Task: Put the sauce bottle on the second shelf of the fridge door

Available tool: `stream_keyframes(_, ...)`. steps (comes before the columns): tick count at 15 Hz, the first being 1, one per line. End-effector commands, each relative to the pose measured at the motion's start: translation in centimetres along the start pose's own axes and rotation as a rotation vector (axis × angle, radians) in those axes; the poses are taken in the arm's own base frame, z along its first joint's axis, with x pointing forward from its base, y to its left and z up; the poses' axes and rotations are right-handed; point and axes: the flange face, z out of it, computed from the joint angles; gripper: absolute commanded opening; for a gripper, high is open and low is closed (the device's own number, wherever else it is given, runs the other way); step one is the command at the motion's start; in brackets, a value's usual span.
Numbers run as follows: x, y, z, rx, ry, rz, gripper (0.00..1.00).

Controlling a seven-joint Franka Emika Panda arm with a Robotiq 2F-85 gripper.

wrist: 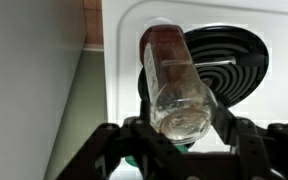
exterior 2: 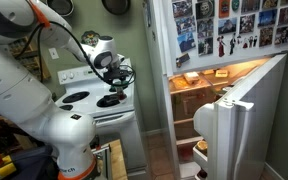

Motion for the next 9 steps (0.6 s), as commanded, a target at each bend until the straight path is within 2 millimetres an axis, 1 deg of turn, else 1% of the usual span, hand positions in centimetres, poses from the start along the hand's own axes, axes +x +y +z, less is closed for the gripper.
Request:
stream_keyframes(1,0.7,-0.3,-1.0,0.012,0.011,0.009,0.37)
stream_keyframes(4,0.9,-0.3,-3.5,-0.084,-0.026,0.029,0.37)
stream_keyframes(5,0.8,-0.3,-4.6,-0.138,-0.063,0.036,0.37)
stream_keyframes(7,0.1,-0.5,-6.9,-0.21,-0.128,0.076,0.37)
stream_keyframes(9,-1.1,-0.7,-9.2,-0.272,-0.187,0.144,0.37)
